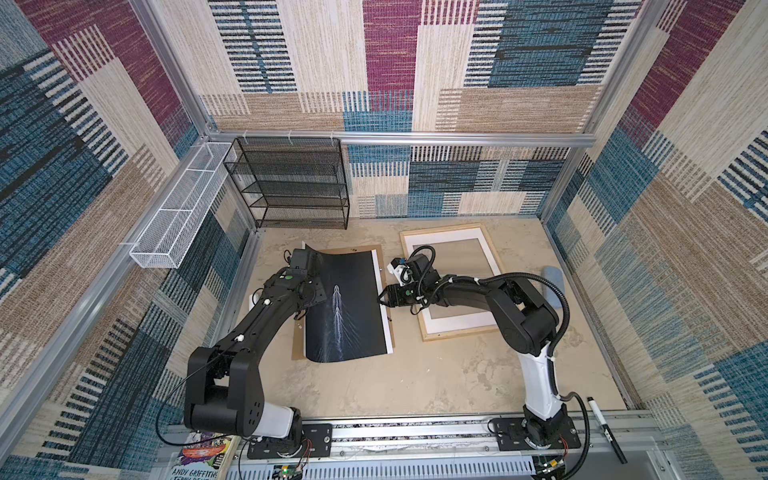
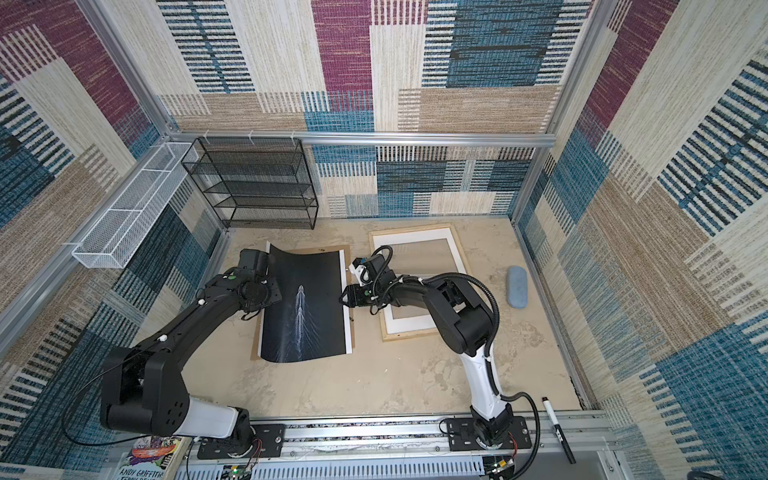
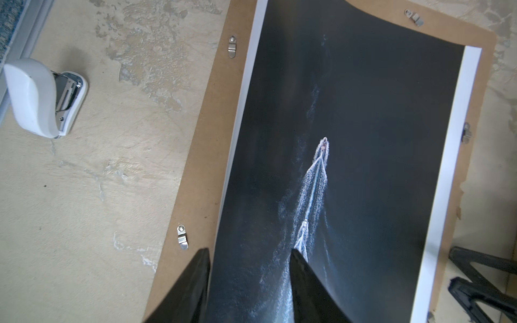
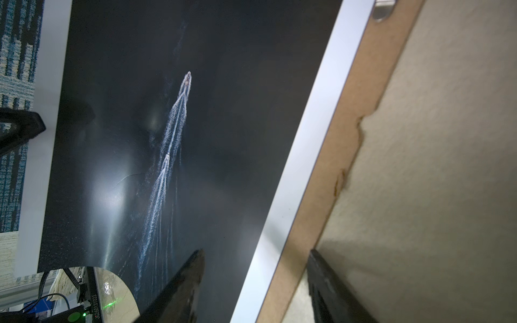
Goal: Put the photo into the frame
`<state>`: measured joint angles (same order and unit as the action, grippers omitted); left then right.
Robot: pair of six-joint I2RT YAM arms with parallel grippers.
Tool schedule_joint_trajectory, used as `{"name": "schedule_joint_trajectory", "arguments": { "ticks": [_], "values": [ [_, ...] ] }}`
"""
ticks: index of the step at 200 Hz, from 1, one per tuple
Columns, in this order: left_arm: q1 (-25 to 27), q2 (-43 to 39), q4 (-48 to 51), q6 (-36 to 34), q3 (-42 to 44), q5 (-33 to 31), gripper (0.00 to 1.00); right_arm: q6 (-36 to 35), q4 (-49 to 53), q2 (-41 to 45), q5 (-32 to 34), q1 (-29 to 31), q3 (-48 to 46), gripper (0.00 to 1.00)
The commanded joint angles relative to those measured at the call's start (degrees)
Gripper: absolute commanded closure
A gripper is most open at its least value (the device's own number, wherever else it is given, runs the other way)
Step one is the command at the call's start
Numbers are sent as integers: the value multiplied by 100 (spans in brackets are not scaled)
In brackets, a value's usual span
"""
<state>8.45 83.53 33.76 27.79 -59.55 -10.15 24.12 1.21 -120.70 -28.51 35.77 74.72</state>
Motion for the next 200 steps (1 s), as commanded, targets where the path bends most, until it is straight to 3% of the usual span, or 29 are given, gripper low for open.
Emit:
{"name": "schedule_joint_trajectory", "arguments": {
  "ticks": [1,58,110,200],
  "values": [
    [17,62,58,-125,-65,-66,52,67,499,-40,127,9,-54,39],
    [34,171,70,-146,-101,-57,64,69,503,-32,153,4,-59,39],
    [34,95,74,-169,-114,-136,85,58,494,25,187,9,-49,39],
    [34,-46,253,-236,-250,-201,98,-4,520,161,293,10,-56,39]
  ]
}}
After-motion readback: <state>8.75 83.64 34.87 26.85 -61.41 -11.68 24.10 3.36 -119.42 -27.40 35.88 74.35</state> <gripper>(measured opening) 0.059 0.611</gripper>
